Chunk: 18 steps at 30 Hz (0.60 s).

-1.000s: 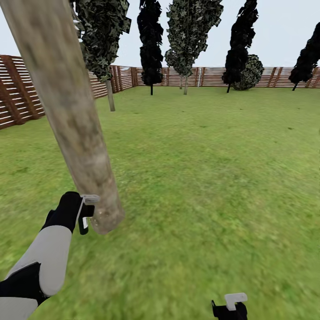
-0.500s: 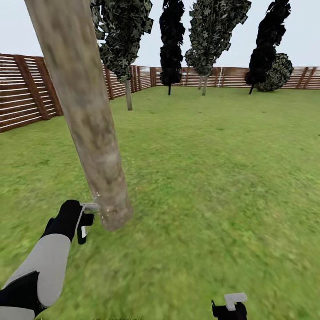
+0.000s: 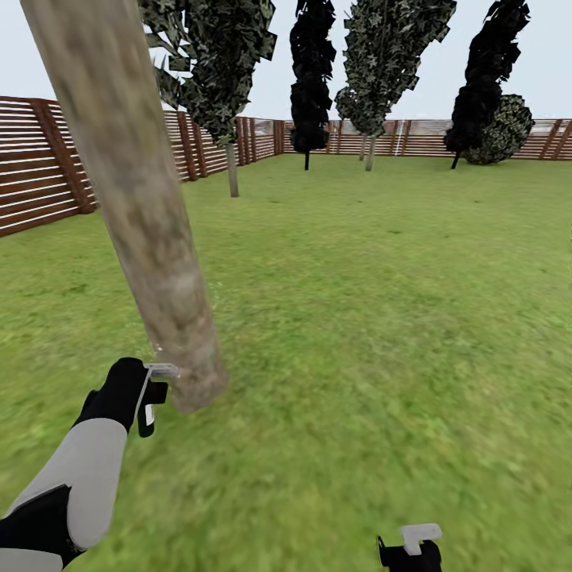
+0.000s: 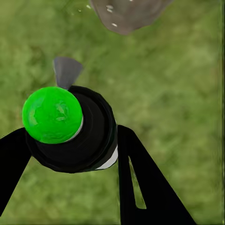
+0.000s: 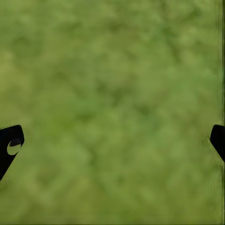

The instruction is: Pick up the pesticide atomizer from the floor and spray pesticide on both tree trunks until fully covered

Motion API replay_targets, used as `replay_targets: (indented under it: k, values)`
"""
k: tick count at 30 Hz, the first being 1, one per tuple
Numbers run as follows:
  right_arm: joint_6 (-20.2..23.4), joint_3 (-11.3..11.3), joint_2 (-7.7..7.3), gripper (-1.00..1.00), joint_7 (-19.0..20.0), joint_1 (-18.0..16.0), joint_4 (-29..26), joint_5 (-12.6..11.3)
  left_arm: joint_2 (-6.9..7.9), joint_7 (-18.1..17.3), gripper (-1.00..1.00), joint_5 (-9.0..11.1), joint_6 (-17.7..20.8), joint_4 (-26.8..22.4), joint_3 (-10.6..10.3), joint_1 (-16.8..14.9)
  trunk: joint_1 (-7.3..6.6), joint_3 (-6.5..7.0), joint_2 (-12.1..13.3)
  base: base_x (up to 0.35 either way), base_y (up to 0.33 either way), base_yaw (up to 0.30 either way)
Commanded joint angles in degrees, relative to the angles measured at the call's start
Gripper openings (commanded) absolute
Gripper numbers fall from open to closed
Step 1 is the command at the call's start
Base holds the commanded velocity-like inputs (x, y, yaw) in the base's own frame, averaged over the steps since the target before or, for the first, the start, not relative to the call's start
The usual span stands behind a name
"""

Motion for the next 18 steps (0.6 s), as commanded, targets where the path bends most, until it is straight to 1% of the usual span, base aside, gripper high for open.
replay_targets:
  k: [1,4,6,15,18]
  values:
    - [-0.06,0.47,0.0,1.0,-0.38,-0.03,0.04,0.06,-0.02,-0.56,-1.0,-0.6,0.15,-0.08,0.23,-0.05,-0.01,-0.05,-0.02,0.0,-0.275,0.0]
    - [-0.06,0.47,0.0,1.0,-0.38,-0.03,0.04,0.01,-0.03,-0.56,-1.0,-0.58,0.15,-0.08,0.18,-0.05,-0.01,-0.05,-0.02,0.0,-0.276,0.002]
    - [-0.06,0.47,0.0,1.0,-0.38,-0.03,0.04,0.03,-0.04,-0.56,-1.0,-0.57,0.15,-0.08,0.19,-0.05,-0.01,-0.05,-0.02,0.0,-0.275,0.139]
    - [-0.06,0.47,0.09,1.0,-0.38,-0.03,0.04,0.06,0.14,-0.49,-1.0,-0.7,0.22,-0.09,0.4,-0.03,-0.01,-0.05,-0.02,0.002,-0.275,0.266]
    - [-0.06,0.47,0.09,1.0,-0.38,-0.03,0.04,0.05,0.14,-0.48,-1.0,-0.82,0.2,-0.08,0.38,0.03,-0.01,-0.05,-0.02,0.14,-0.245,0.246]
